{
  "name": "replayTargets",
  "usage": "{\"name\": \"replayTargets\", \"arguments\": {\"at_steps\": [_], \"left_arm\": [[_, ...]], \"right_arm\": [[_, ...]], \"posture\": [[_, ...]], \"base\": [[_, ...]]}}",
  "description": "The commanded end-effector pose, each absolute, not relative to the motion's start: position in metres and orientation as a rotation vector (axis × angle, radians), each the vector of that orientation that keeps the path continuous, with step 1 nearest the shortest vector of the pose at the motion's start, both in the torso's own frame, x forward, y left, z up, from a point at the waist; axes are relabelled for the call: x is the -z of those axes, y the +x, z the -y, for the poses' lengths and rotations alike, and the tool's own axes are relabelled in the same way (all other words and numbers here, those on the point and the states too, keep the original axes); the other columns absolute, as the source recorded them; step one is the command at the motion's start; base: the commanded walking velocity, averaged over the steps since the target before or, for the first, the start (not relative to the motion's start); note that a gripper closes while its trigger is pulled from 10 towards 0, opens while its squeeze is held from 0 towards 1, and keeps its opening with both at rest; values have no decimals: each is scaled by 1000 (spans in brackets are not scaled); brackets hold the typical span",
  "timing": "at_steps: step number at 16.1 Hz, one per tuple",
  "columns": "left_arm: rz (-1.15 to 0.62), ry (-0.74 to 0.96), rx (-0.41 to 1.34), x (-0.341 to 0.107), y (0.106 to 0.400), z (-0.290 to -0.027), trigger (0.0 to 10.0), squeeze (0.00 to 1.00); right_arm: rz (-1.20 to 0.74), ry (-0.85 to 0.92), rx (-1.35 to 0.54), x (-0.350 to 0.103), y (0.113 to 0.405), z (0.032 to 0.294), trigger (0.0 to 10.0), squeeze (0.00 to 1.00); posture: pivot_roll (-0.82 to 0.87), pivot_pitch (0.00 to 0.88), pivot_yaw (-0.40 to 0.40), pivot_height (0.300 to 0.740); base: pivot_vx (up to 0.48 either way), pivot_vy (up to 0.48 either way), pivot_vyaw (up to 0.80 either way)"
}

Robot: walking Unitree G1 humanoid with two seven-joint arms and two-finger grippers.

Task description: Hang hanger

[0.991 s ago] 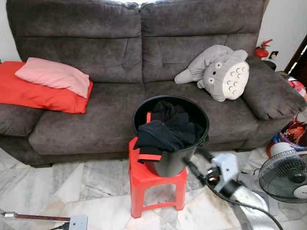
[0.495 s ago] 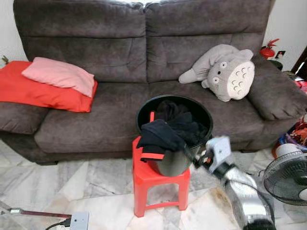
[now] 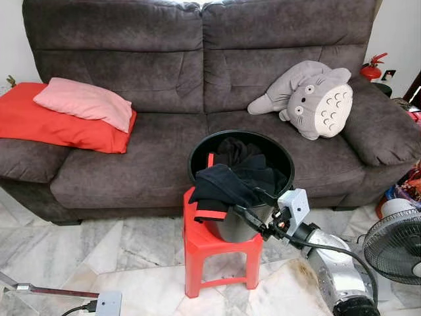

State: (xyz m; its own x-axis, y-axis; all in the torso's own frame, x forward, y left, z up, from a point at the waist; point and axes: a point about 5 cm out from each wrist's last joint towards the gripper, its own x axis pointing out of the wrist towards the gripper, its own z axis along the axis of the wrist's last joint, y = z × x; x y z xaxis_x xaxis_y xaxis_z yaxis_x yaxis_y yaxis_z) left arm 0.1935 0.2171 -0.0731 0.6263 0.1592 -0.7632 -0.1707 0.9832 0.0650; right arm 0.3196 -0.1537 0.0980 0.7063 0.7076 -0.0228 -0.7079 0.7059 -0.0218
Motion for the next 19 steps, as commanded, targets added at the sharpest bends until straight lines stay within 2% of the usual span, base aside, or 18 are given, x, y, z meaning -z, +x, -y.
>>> {"name": "replayTargets", "arguments": {"at_steps": [1, 3, 6, 9, 11, 13, 14, 19], "left_arm": [[-892, -19, -206, 77, 185, -220, 10000, 0], [-898, -17, -198, 77, 184, -219, 10000, 0], [-894, -16, -195, 77, 185, -218, 10000, 0], [-902, -9, -187, 79, 183, -218, 10000, 0], [-901, -4, -178, 78, 183, -217, 10000, 0], [-901, -1, -172, 78, 183, -217, 10000, 0], [-902, 0, -171, 79, 182, -217, 10000, 0], [-917, 1, -169, 80, 179, -217, 10000, 0]], "right_arm": [[-14, -75, -765, -98, 323, 156, 10000, 0], [-11, -103, -723, -99, 328, 159, 10000, 0], [-48, -69, -881, -101, 326, 150, 10000, 0], [-52, -56, -906, -101, 324, 152, 10000, 0], [-53, -74, -882, -100, 324, 155, 10000, 0], [-15, -104, -771, -102, 329, 163, 9961, 0], [-14, -100, -766, -102, 329, 164, 0, 0], [-56, -84, -850, -95, 325, 157, 0, 0]], "posture": [[-129, 111, 20, 740], [-115, 109, 14, 740], [-109, 101, 11, 740], [-118, 93, 17, 740], [-120, 92, 17, 740], [-119, 84, 18, 740], [-117, 81, 17, 740], [-113, 67, 15, 740]], "base": [[0, 0, 0], [0, 0, 0], [0, 0, 0], [0, 0, 0], [0, 0, 0], [0, 0, 0], [0, 0, 0], [0, 0, 0]]}}
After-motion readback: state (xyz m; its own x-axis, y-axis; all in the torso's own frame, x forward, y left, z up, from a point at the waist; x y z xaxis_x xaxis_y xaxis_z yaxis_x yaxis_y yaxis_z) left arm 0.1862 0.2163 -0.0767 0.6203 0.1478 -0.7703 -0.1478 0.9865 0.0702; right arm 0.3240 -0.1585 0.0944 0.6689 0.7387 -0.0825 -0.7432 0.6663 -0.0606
